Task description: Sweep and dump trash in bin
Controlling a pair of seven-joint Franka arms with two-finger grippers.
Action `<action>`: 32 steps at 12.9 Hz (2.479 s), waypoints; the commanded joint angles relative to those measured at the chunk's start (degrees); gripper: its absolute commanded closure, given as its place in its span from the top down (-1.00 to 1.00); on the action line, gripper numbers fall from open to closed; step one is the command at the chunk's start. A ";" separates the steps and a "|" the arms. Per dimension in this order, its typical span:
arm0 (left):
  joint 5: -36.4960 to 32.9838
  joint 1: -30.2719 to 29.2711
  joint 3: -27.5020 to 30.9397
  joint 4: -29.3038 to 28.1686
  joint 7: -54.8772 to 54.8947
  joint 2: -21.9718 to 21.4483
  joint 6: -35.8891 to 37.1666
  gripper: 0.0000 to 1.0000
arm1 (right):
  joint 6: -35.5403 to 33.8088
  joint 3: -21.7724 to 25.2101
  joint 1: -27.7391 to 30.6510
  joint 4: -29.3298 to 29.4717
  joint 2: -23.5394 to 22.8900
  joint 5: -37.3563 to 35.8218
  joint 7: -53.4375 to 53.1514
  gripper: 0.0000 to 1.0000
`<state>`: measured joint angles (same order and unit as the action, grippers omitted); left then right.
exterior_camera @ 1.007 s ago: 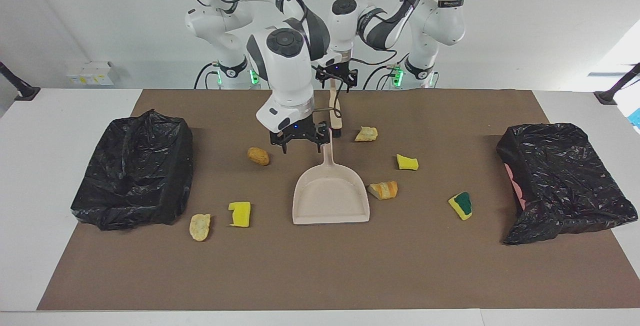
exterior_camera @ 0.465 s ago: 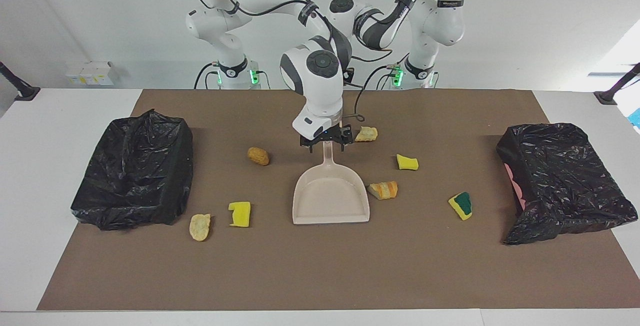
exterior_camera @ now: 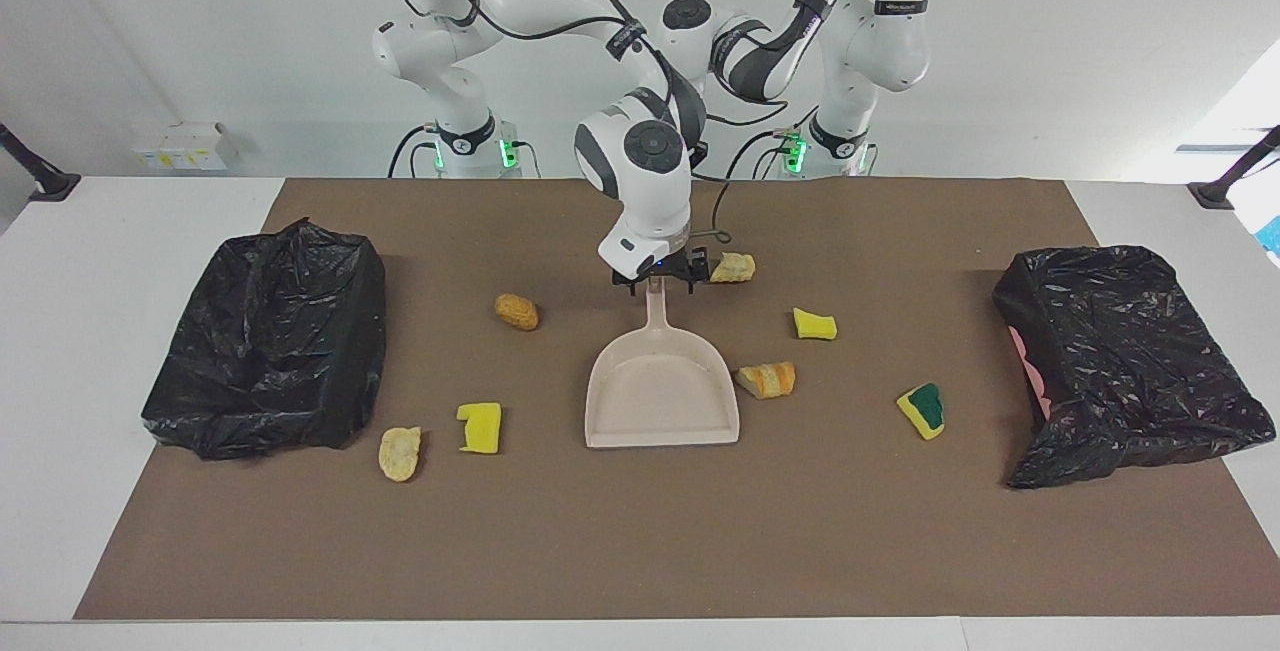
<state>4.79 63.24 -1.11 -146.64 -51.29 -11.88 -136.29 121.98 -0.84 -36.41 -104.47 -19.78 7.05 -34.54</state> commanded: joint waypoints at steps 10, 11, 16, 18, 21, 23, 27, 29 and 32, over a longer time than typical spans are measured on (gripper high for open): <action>-1.36 -10.31 0.06 -0.40 0.75 -12.10 14.38 -1.00 | -0.78 0.58 1.34 -1.09 3.51 -0.02 4.27 -1.00; -1.45 -12.51 0.06 0.47 1.71 -12.11 15.34 -1.00 | -1.13 0.58 3.26 -1.08 4.56 -0.02 10.74 -1.00; -2.24 -27.71 -0.03 8.90 19.26 -7.56 18.78 -1.00 | -8.94 0.75 11.35 -0.91 9.05 -2.99 48.10 -1.00; -4.25 -32.28 -0.03 12.68 22.19 -3.78 18.78 -1.00 | -10.71 0.67 11.63 -1.00 9.49 -8.78 55.51 -1.00; -5.41 -40.80 0.32 17.08 30.78 0.53 18.60 -1.00 | -11.50 0.75 13.11 -1.26 9.58 -11.87 69.12 -1.00; -6.11 -46.77 0.32 19.45 37.55 2.99 18.25 -1.00 | -11.85 0.75 14.08 -1.35 9.49 -15.82 78.18 -1.00; -8.38 -56.28 0.32 25.17 46.44 8.79 17.64 -1.00 | -12.65 0.67 14.26 1.36 6.86 -25.84 88.14 -1.00; -10.76 -59.36 0.32 27.72 52.49 13.18 16.94 -1.00 | -12.99 0.58 14.44 6.10 3.10 -27.88 93.14 -1.00; -10.94 -64.12 0.23 29.92 58.22 17.84 13.42 -1.00 | -17.74 0.05 13.21 14.54 -4.37 -28.77 94.30 -1.00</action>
<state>-5.16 1.37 -0.05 -119.74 4.15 2.19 -121.78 107.61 -0.05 -23.13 -97.45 -18.20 -20.71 58.02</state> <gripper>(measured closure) 0.736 0.683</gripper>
